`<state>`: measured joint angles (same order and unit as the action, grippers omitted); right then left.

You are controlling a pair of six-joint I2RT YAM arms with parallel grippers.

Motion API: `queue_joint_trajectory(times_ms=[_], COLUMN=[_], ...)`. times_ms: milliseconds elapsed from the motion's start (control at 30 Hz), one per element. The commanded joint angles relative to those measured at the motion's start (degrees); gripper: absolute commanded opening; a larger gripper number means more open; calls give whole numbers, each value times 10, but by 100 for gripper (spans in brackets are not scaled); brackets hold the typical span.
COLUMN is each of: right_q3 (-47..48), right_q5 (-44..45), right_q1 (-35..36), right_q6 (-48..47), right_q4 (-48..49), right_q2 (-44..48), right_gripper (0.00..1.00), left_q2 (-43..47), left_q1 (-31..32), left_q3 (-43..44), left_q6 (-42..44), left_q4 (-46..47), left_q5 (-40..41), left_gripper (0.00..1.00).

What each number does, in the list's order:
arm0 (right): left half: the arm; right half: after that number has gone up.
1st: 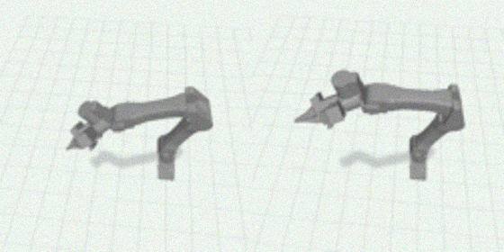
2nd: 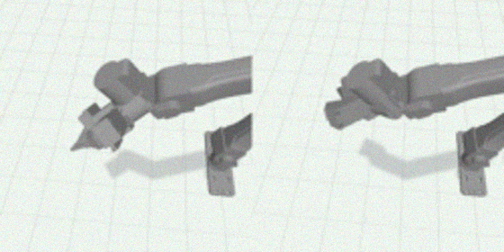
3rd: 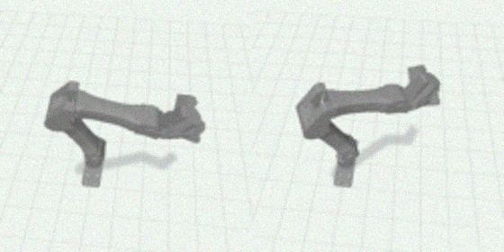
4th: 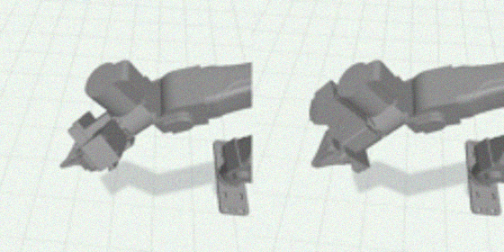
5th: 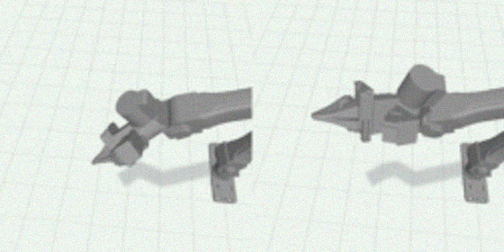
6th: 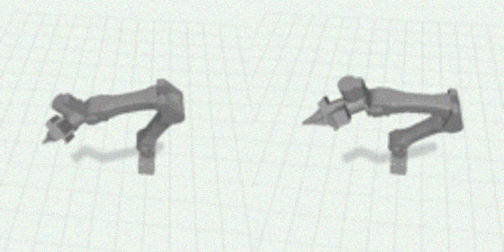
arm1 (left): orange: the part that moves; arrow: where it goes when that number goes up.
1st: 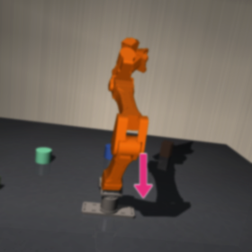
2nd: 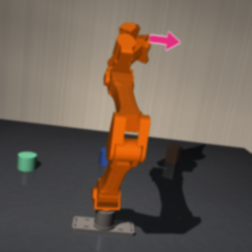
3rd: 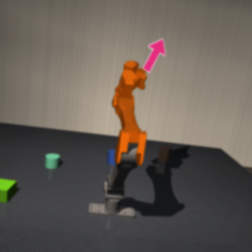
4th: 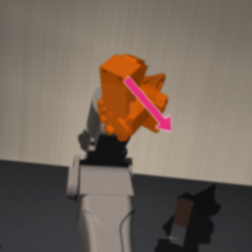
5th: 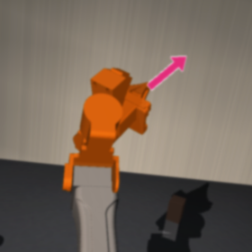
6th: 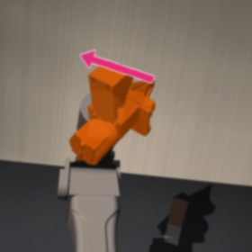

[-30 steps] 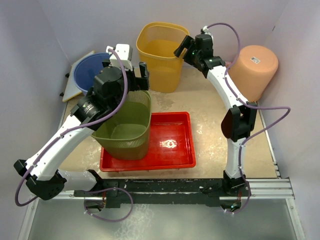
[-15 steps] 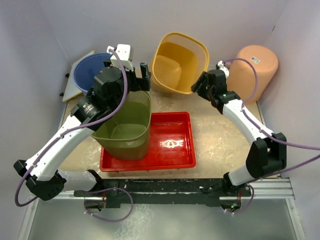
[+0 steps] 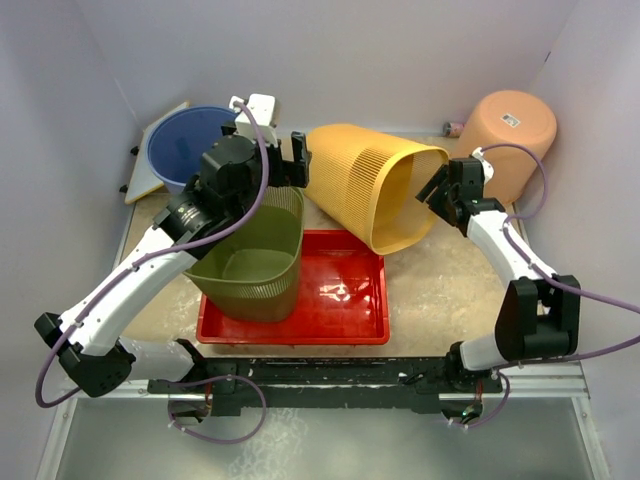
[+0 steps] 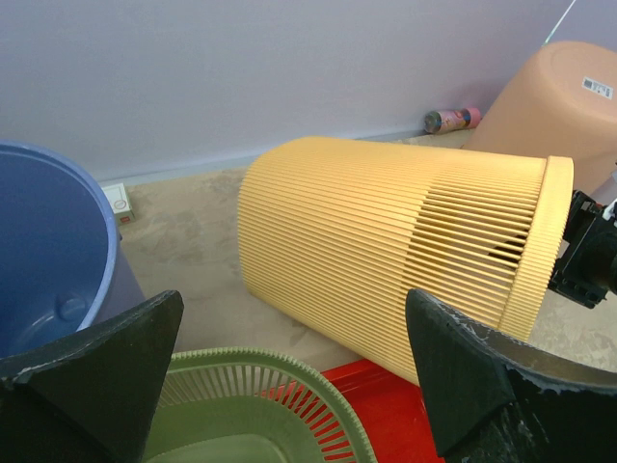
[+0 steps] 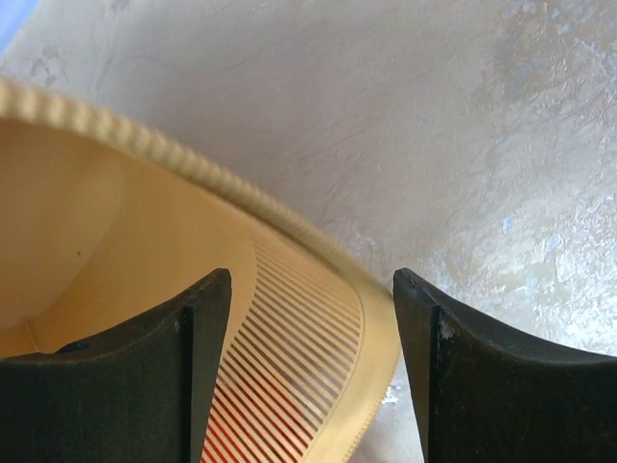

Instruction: Turn the large container upside down

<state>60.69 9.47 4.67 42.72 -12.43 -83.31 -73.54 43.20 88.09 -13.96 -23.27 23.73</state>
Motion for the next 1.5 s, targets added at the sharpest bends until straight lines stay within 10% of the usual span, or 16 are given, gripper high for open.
queue_joint_trajectory(times_ms=[0,333,700,1067,1267,1467], right_q3=[-6,-19,-10,-205,-188,-191], right_q5=[-2,43,-133,-216,-260,-335], right_q1=[7,-1,-4,-4,-5,-5], right_q6=[-42,-134,-227,-160,-96,-7], right_q4=[-14,-124,-120,230,332,462], right_q2=[33,129,210,312,211,152], right_gripper=[71,90,94,94,79,41], left_q2=[9,-7,-25,-18,-9,1], left_q1=[0,0,0,0,0,0], left_q3=[-6,-3,-1,-17,-27,-36], left_q6=[3,12,16,17,18,21], left_q4=[27,35,52,71,72,70], left_q5=[-4,-7,-25,-26,-19,-6], left_gripper=[95,95,95,95,95,95])
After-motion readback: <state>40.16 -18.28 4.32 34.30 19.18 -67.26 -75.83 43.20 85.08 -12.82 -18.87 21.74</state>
